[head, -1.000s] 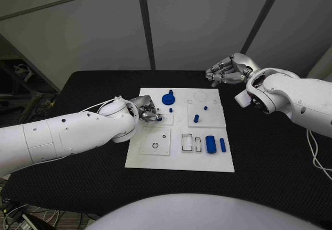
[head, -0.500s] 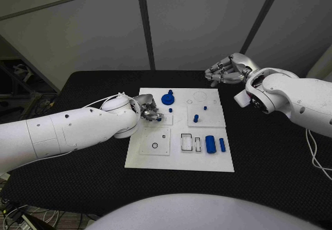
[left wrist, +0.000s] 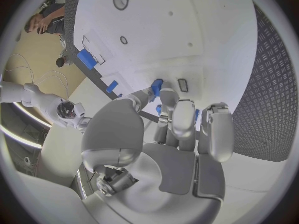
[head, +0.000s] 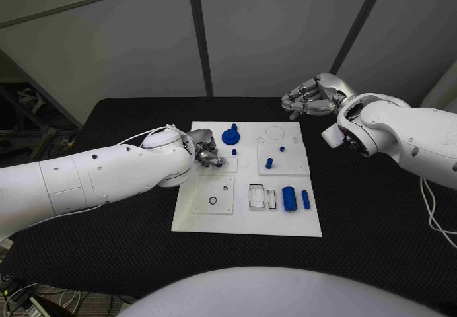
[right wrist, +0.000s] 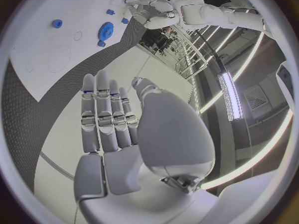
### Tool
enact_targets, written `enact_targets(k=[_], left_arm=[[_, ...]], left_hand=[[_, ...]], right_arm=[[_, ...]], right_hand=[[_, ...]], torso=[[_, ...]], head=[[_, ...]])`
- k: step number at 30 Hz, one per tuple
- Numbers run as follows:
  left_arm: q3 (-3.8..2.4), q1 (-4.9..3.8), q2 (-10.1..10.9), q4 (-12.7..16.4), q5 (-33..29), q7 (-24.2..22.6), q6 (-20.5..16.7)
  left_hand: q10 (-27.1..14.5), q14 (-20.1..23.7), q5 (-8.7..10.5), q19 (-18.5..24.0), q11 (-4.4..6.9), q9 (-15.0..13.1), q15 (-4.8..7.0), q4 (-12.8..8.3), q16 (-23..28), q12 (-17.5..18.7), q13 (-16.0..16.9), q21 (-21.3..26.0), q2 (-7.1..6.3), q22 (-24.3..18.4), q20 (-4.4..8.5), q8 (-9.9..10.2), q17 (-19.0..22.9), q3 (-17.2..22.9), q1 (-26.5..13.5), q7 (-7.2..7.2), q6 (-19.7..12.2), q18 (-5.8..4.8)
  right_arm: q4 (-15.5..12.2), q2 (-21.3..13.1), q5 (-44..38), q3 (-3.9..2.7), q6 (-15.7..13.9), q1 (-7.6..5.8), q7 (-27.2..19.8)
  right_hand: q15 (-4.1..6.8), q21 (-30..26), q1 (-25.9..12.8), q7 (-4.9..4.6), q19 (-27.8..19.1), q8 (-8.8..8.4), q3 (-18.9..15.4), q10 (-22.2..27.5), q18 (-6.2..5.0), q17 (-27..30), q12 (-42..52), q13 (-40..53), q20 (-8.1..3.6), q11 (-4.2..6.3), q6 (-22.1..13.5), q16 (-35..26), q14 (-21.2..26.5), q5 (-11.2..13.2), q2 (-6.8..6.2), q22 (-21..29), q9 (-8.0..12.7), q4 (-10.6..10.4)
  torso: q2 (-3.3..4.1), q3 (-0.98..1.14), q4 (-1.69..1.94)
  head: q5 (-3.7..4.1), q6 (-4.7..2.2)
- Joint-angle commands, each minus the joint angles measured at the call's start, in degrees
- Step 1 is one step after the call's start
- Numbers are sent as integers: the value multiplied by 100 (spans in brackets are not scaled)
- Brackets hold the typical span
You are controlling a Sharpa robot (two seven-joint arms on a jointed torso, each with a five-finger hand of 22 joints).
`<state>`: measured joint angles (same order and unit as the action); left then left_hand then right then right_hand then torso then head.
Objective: Assemble the parts on the task board
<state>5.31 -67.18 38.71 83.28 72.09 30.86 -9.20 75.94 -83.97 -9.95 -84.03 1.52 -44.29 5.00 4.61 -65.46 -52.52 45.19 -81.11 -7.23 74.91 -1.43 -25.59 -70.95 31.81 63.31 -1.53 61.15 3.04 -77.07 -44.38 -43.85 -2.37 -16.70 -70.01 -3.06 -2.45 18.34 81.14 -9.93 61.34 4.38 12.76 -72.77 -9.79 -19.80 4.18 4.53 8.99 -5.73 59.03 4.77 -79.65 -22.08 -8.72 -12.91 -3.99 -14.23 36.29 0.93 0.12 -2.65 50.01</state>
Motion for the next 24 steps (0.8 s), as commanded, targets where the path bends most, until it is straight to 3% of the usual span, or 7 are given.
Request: enact_targets(k=[1,6,24], left_arm=[[9,-5,-31,-14,60,23,195],[9,-15,-61,-57,76,22,179],[9,-26,-98,-148,82,20,168]], left_hand=[[163,-158,26,-141,135,-16,56,-597,-33,33,-18,12,57,1071,42,-8,-8,537,-29,59,-1,-82],[168,-158,60,-145,145,-54,65,-534,-31,44,-38,13,74,1076,52,-9,-9,375,-87,72,5,-83],[157,-159,80,-165,153,-150,75,-12,-29,-15,-6,16,140,1100,67,51,-15,-498,-581,88,86,-88]], right_arm=[[-8,6,-7,-2,19,-11,-49],[-11,2,-7,-2,14,-11,-48],[-6,-1,-7,-2,15,-11,-49]], right_hand=[[-8,-28,-66,-33,40,-18,-37,-1,-66,-9,-18,9,14,-26,-18,-16,-16,-32,-3,6,5,-11],[-10,-34,-71,-35,41,-20,-40,3,-66,-9,-20,9,16,-28,-21,-22,-15,-32,-6,10,5,-12],[-12,-39,-76,-37,41,-22,-44,7,-65,-9,-22,9,17,-31,-25,-25,-12,-32,-8,13,6,-14]], torso=[[2,0,-1],[0,1,1],[-1,-4,5]], head=[[2,-1],[5,-1],[23,-1]])
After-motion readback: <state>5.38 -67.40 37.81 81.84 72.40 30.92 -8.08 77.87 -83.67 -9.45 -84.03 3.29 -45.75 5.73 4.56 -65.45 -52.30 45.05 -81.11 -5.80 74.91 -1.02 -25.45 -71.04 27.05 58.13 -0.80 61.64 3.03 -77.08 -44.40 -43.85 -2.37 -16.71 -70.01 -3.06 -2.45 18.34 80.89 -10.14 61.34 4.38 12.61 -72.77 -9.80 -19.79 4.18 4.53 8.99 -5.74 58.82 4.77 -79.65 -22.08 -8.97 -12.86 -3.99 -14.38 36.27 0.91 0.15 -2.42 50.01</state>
